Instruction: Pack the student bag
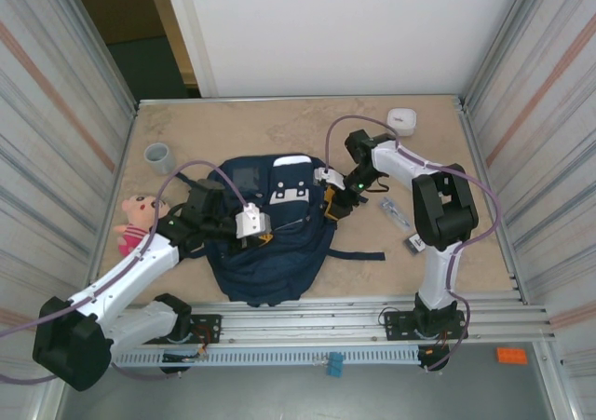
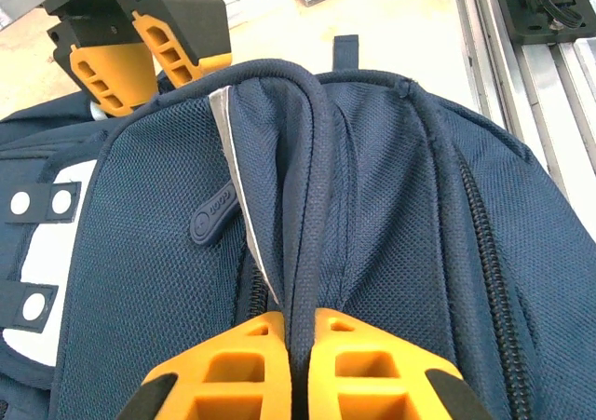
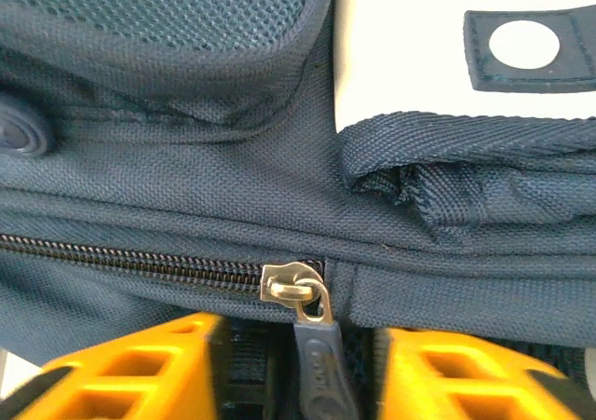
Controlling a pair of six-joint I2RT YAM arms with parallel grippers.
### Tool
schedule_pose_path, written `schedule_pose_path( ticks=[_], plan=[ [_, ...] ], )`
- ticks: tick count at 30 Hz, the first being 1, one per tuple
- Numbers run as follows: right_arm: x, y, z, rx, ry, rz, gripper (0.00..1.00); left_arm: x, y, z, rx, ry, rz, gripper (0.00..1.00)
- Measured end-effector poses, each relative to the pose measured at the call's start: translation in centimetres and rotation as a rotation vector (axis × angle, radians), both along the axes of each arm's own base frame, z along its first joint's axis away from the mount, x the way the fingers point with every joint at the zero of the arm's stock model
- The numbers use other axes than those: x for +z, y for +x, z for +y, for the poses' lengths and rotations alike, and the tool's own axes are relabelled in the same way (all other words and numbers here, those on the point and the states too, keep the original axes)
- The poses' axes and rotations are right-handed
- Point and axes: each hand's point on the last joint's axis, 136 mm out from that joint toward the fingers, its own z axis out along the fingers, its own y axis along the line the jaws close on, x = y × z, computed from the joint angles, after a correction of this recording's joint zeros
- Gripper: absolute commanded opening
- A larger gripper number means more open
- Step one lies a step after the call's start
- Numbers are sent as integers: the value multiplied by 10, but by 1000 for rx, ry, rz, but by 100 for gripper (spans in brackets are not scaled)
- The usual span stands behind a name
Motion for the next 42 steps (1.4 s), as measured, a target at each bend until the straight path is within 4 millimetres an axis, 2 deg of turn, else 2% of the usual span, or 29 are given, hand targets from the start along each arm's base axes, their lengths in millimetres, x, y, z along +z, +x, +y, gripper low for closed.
schedule_pose_path(
  ticks=[4,5,9,16,20,27,31,36,42],
  plan=[
    [6,-5,-1,-5,6,36,2,-2,2,0,4,4,2,0],
    [7,-6,0,-7,6,45,0,-2,2,0,6,6,2,0],
    [11,-8,0,-16,11,60,0,-4,6,1,21,15,-7,0],
    [20,-5,-1,-51,-49,13,0,-12,27,7,128,67,-13,0],
    [35,-5,-1,-77,-87,-45,0,-13,42,6,219,116,-21,0],
    [65,-22,5,-146,-73,-91,0,-8,57,-16,387,131,-19,0],
    [69,-33,3,-200,-80,-86,0,-9,65,-26,527,111,7,0],
    [76,-54,12,-230,-66,-84,0,-5,88,-42,685,60,57,0],
    [77,-53,12,-393,-38,-68,0,-1,105,-64,788,1,130,0]
  ],
)
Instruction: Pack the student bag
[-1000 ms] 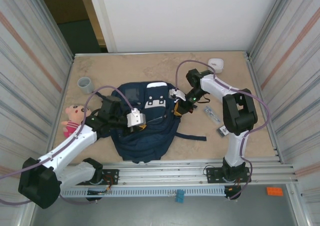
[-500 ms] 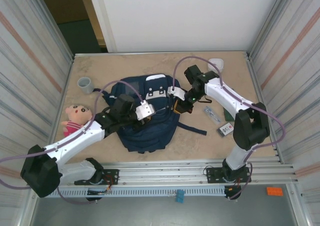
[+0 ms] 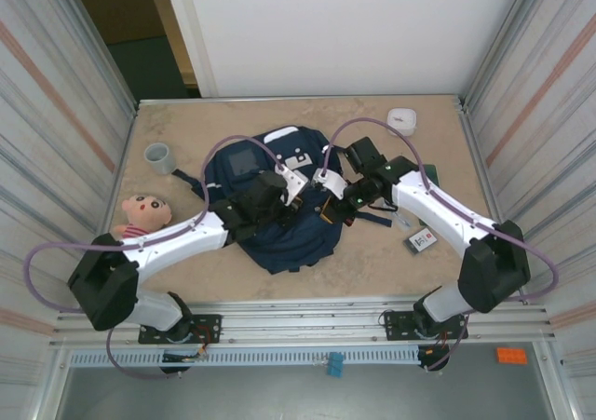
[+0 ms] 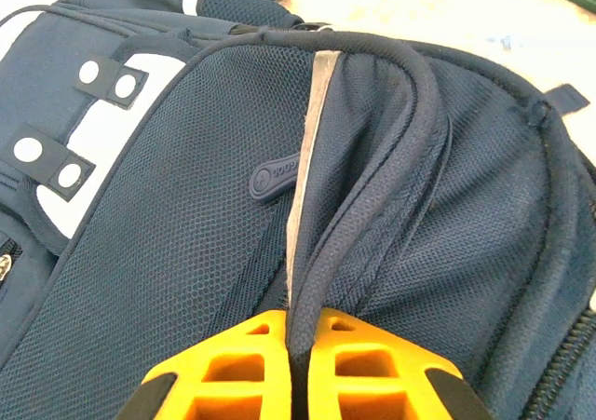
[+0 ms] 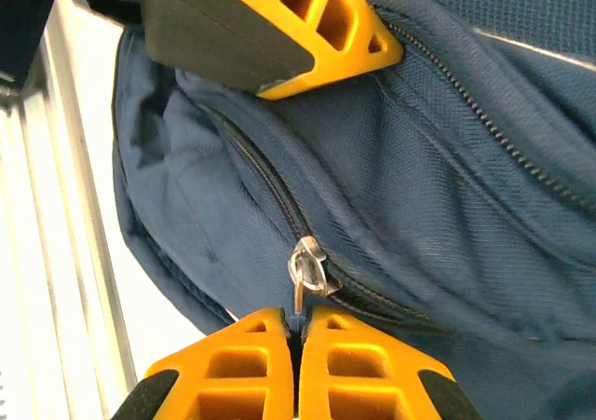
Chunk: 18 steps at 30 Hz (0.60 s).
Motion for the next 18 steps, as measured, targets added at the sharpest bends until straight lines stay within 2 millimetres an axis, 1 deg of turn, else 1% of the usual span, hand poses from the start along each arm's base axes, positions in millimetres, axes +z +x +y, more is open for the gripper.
schedule_pose_path(
  ticks=[5,8,14,18],
  plan=[
    [8,9,-4,-199,50,8,0,10,14,-14,78,-90,27,0],
    [11,10,-3,-306,81,24,0,14,19,-18,118,-151,36,0],
    [8,7,6,-481,119,85,0,17,27,-31,187,-250,65,0],
    [5,3,9,-571,123,122,0,25,34,-41,232,-333,59,0]
  ],
)
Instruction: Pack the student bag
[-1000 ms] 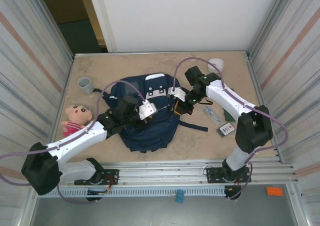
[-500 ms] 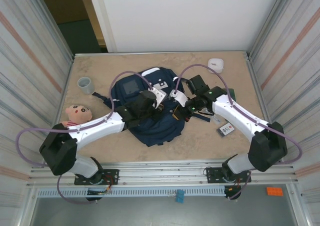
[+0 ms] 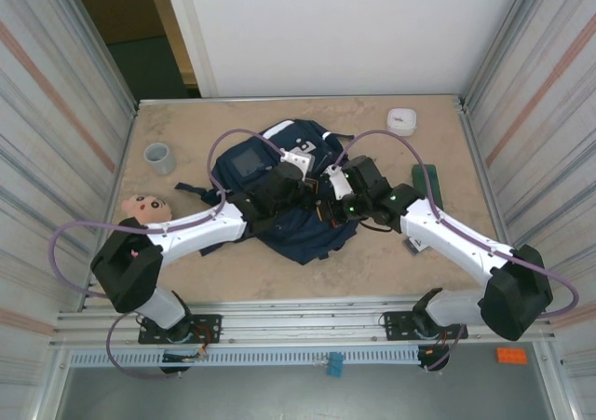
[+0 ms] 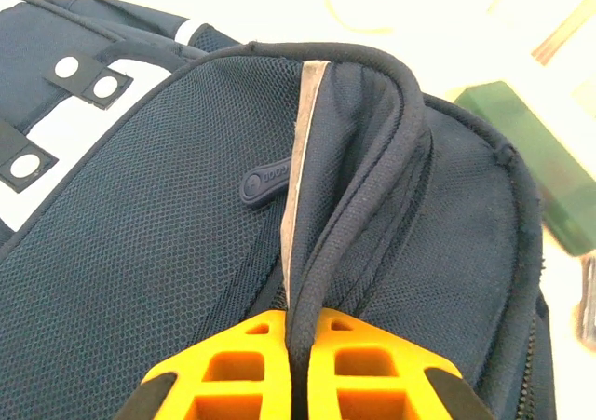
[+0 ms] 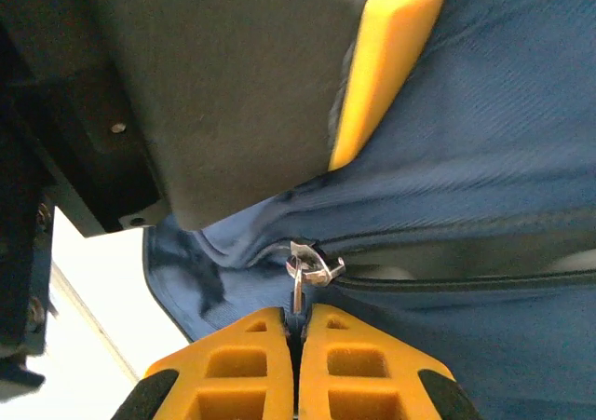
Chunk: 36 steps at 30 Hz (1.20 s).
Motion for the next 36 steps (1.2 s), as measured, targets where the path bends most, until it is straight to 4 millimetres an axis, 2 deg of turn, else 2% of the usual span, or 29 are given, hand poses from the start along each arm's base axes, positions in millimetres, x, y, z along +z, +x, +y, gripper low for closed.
schedule_pose_path(
  ticks=[5,12,19,20,23,25,28,30,32,34,36],
  plan=[
    [-1,-5,1,-82,24,38,0,15,11,-8,41,-57,-13,0],
    [-10,-27,15,-128,95,97,0,35,20,-9,81,-112,-40,0],
    [-3,-24,26,-195,188,110,1,52,29,-12,107,-167,-54,0],
    [-2,-24,27,-200,196,114,9,54,29,-12,108,-170,-57,0],
    [0,-24,28,-214,214,128,45,59,33,-11,108,-181,-61,0],
    [0,-30,27,-202,210,148,65,64,37,-9,104,-181,-58,0],
    [12,-33,13,-209,237,160,77,71,40,-8,66,-175,-63,0],
    [31,-21,-11,-269,307,135,87,71,41,-6,22,-157,-66,0],
    [52,-7,-38,-350,393,104,93,70,38,-3,-30,-139,-72,0],
    [72,6,-62,-425,479,74,95,68,33,0,-89,-125,-76,0],
    [86,15,-72,-462,549,72,96,65,27,3,-151,-115,-78,0]
  ],
)
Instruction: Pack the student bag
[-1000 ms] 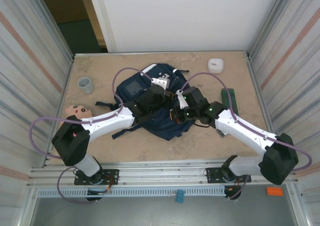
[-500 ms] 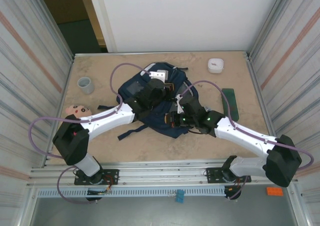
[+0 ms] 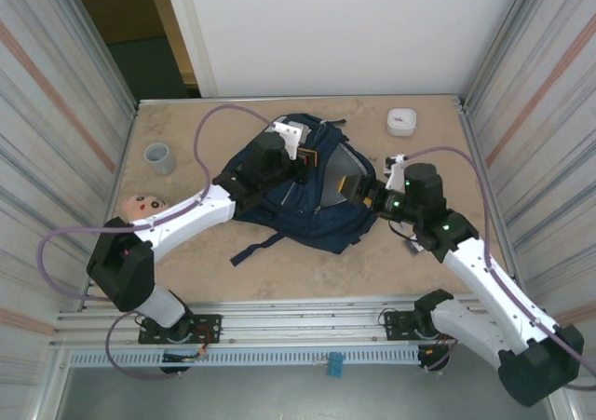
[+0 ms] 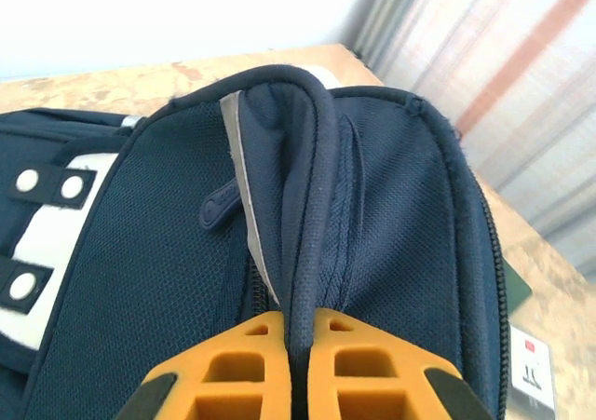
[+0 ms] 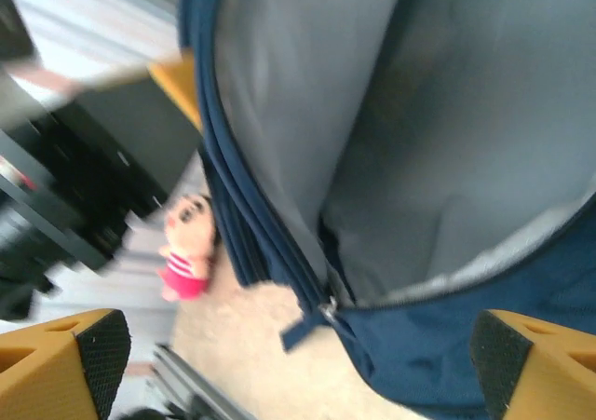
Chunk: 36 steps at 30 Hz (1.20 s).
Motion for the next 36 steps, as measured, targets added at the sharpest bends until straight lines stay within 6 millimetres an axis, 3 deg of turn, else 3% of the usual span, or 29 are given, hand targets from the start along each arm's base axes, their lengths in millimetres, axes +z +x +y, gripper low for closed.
schedule_pose_path(
  ticks=[5,9,13,16,18,20,21,25,29,31,33,36],
  plan=[
    [-6,14,17,23,80,115,99,-5,-16,-2,-165,15,-20,0],
    [-17,29,40,47,123,186,97,-7,-28,-7,-276,33,-39,0],
    [-12,47,54,47,184,192,91,-12,-40,-11,-365,54,-43,0],
    [-10,64,64,40,235,194,68,-16,-49,-13,-423,71,-46,0],
    [-13,70,70,35,246,210,42,-19,-53,-13,-447,87,-44,0],
    [-18,72,72,23,238,226,10,-19,-54,-12,-450,97,-50,15],
    [-17,72,72,20,239,227,4,-20,-55,-10,-448,106,-46,25],
    [-22,72,70,-14,217,242,2,-8,-68,2,-418,90,-45,45],
    [-26,73,68,-35,200,253,1,18,-100,29,-307,6,-9,47],
    [-26,73,69,-40,195,255,1,18,-118,43,-252,-46,38,50],
    [-25,73,70,-45,190,255,0,4,-137,54,-207,-85,107,54],
    [-21,73,72,-57,197,260,0,-42,-165,62,-168,-78,222,61]
  ],
)
